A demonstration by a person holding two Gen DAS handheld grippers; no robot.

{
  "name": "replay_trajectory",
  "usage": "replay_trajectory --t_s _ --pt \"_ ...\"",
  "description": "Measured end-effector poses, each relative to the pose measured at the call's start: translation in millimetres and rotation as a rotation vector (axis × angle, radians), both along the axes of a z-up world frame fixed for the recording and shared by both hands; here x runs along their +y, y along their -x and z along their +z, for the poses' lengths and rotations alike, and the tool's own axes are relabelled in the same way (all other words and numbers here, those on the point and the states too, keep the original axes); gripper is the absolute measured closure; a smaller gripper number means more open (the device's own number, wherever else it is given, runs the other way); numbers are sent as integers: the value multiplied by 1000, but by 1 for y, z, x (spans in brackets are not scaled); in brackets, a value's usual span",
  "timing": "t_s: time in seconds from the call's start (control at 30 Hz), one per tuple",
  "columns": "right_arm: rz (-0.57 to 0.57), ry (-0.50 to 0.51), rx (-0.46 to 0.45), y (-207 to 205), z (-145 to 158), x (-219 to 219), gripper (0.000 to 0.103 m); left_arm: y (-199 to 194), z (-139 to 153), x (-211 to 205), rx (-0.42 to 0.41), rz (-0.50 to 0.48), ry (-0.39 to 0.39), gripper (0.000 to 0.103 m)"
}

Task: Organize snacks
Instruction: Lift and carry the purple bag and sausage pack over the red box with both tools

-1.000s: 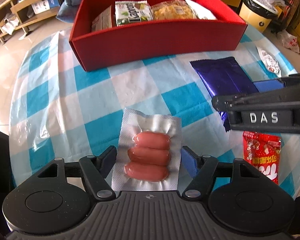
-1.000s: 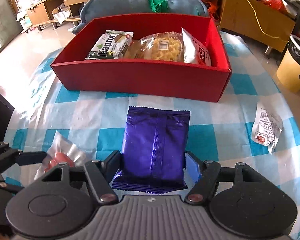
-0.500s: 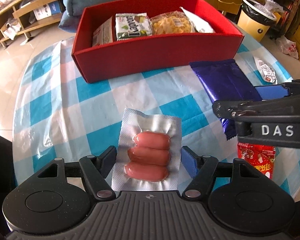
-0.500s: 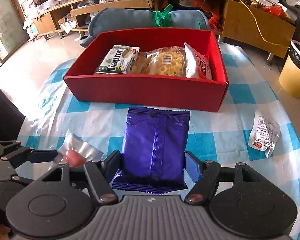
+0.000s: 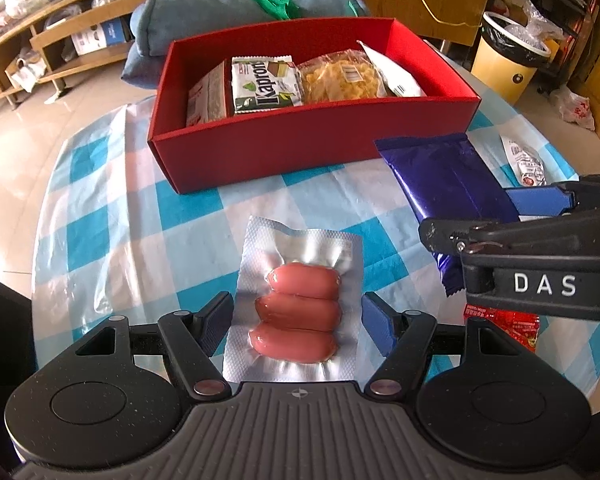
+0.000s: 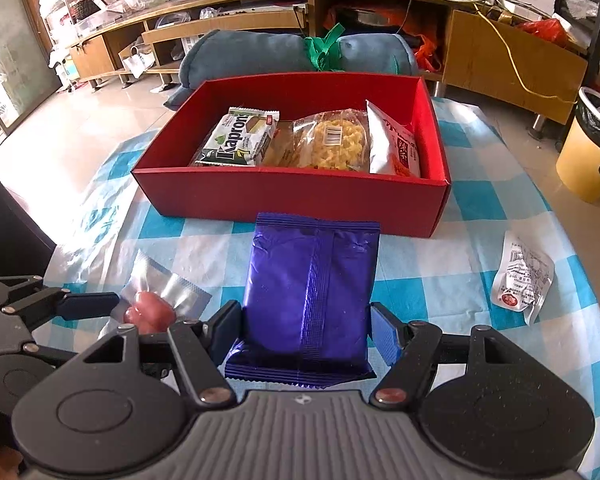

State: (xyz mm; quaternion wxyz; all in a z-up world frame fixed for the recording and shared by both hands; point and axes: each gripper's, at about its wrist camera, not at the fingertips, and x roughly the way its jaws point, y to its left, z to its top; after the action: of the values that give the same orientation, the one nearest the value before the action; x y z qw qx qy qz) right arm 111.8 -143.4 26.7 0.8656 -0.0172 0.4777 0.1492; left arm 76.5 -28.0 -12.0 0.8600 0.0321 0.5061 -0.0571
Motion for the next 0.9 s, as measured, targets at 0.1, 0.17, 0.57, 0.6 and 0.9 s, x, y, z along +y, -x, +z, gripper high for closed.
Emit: replay_trajectory --t_s 0.1,0.17,0.57,0.6,0.9 --pt "-2 -1 -2 0 0 -1 39 -1 1 0 -2 2 2 27" --pt "-3 -4 -4 -1 1 -1 39 -2 2 0 -5 3 3 27" --pt "-11 -43 -45 0 17 -6 39 -10 18 3 -48 26 31 27" --pt "-14 -47 -50 -1 19 -7 39 -11 19 3 -52 27 34 27" --pt "-42 -90 -105 -14 39 -13 39 -26 40 -1 -105 35 52 27"
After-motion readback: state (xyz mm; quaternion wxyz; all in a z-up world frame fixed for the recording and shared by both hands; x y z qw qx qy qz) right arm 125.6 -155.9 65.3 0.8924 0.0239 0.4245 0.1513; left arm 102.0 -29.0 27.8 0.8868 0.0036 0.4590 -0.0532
